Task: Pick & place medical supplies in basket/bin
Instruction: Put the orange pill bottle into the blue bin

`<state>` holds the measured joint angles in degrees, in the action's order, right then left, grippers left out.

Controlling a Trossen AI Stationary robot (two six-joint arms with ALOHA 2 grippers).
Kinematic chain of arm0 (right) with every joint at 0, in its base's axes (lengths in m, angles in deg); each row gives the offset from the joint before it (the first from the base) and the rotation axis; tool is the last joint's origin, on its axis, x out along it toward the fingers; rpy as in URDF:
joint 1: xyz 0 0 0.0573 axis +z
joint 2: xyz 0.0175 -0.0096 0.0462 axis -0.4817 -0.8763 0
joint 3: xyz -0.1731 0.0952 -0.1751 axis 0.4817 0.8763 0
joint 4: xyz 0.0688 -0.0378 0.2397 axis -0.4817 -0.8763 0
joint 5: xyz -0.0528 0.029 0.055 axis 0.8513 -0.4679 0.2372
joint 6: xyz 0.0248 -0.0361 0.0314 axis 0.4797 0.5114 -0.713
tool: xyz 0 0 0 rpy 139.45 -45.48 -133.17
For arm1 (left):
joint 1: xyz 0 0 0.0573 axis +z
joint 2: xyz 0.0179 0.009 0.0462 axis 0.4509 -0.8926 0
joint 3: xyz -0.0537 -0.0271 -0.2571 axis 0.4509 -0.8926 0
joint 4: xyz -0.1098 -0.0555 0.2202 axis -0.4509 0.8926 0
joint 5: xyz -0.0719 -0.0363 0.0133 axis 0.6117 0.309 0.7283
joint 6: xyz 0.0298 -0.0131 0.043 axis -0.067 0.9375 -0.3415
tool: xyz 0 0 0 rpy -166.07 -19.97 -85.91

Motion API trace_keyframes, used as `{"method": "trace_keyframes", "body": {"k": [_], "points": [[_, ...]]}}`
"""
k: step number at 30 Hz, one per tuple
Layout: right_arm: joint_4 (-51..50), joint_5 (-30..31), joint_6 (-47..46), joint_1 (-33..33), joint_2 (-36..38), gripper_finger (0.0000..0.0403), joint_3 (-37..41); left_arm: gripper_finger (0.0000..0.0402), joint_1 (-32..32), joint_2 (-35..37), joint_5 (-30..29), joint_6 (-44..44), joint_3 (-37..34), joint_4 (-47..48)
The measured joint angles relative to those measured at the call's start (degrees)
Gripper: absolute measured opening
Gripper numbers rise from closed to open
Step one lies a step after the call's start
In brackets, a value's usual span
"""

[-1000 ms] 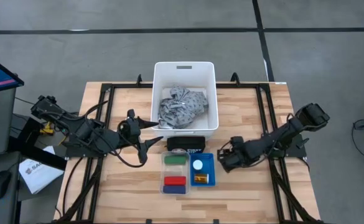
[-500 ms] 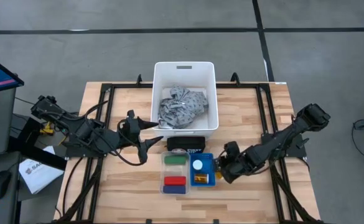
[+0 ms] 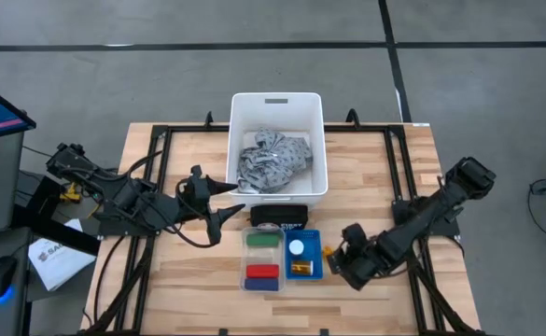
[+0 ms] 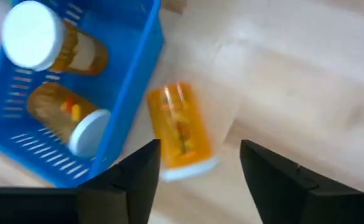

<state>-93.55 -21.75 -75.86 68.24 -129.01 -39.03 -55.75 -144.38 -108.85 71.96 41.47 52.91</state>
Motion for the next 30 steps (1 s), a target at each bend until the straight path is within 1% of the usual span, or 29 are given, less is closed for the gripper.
{"method": "trace_keyframes", "body": {"k": [5, 10, 15, 19, 21, 25, 30], "points": [[1.6, -0.2, 10.0, -4.3, 0.0, 0.024, 0.0, 0.0236, 0.0, 0.0, 0.0, 1.1, 0.0, 0.0], [1.9, -1.7, 16.5, -7.6, 0.0, 0.0249, 0.1, 0.0236, 0.0, 0.0, 0.0, 1.4, 0.0, 0.0], [7.1, -4.6, 18.5, -8.0, -0.1, 0.025, 2.0, 0.0236, 0.0, 0.0, 0.0, 1.6, 0.0, -0.1], [7.4, -5.5, 18.3, -7.3, -1.3, 0.0249, 2.5, 0.0236, 0.0, 0.0, -0.2, 1.6, 0.0, -0.1], [10.7, -6.6, 19.2, -7.3, -3.0, 0.0249, 2.2, 0.0236, 0.0, 0.0, -0.2, 1.6, 0.0, -0.2], [12.6, -9.4, 20.9, -7.3, -7.3, 0.0249, 2.0, 0.0236, 0.0, 0.0, -0.2, 1.6, 0.0, -0.2], [11.9, -9.3, 20.3, -7.3, -9.4, 0.0249, 2.0, 0.0236, 0.1, 0.0, -0.1, 1.7, 0.0, -1.2]]}}
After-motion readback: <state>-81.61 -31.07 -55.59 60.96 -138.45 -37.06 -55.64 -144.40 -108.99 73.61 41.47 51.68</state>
